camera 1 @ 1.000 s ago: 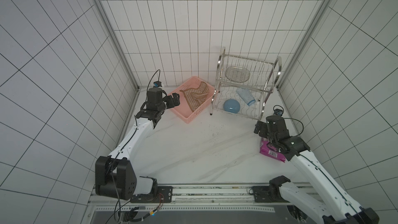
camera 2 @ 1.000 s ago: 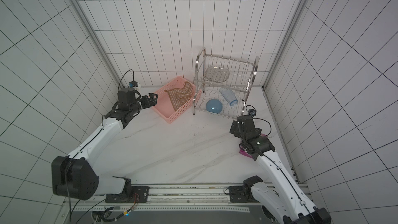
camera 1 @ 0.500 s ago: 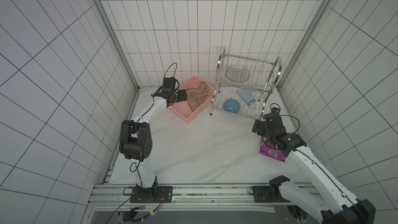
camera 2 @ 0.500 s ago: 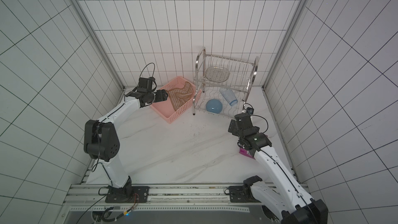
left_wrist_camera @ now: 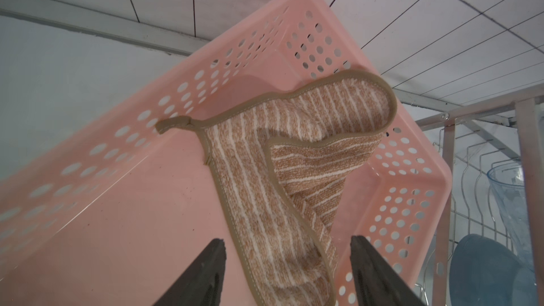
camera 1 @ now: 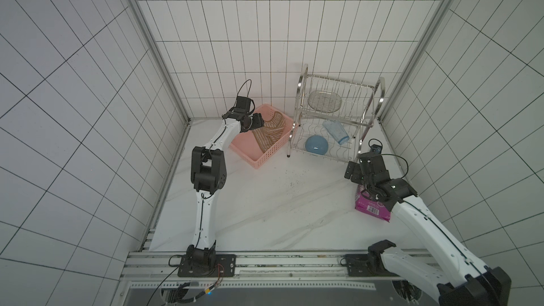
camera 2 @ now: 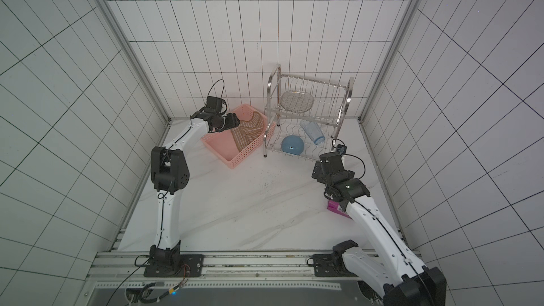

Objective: Fold the square dishcloth
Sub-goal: Pick up the cleaning item from the bin.

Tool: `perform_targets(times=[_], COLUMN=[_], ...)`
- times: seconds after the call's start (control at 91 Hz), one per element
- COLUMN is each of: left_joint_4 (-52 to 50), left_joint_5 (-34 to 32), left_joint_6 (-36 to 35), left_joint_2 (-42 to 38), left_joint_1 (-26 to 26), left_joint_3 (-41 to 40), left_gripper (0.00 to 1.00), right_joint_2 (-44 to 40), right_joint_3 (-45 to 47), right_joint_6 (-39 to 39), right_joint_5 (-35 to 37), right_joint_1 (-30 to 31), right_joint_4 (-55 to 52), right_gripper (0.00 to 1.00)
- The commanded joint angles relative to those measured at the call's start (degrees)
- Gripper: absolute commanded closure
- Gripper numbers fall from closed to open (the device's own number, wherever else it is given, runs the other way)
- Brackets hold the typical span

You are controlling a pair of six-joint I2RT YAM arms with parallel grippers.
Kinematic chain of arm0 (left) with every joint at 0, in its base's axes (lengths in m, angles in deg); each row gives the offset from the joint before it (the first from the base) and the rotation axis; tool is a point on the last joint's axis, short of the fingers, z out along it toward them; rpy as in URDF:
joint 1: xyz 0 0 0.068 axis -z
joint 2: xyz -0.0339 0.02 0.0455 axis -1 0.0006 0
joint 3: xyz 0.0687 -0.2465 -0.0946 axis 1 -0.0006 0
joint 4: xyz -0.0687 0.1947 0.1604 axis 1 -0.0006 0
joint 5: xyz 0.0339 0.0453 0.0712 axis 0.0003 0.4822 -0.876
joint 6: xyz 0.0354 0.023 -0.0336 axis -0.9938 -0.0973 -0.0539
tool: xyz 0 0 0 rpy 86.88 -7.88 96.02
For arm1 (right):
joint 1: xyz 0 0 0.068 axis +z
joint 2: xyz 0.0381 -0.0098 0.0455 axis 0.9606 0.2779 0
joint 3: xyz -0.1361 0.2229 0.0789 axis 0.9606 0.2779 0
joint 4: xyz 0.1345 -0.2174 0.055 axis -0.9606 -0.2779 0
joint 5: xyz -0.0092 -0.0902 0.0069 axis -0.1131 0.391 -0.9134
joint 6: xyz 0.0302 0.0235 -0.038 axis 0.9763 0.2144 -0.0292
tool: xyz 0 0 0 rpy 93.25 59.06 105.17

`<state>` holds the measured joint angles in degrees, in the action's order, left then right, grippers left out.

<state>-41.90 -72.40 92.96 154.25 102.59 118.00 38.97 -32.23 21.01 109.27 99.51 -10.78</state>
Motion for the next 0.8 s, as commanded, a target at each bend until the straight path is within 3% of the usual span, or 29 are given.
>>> perform_targets(times=[0.0,0.561,0.792], left_joint_4=[-2.73,-3.86,-5.46], left_joint_5=[0.44,1.65,3.45], left_joint_6=[3.59,9.62,12.73], left_joint_2=[3.29,12.26,15.74], left_joint_1=[0.85,1.79,1.79], left_joint_3=[4.81,12.22,15.25], left_gripper=[0.32,0.32,0.39], right_joint_2=[0.4,0.0,-2.03], right_joint_3=[-2.02,-2.77,-2.62], right_joint_6=[0.31,0.3,0.84], right_joint_5=[2.18,1.45,1.75], right_joint_1=[0.52,0.54,0.53], right_joint_4=[-0.04,-0.11,-0.52], right_gripper=[0.01,0.01,0.01])
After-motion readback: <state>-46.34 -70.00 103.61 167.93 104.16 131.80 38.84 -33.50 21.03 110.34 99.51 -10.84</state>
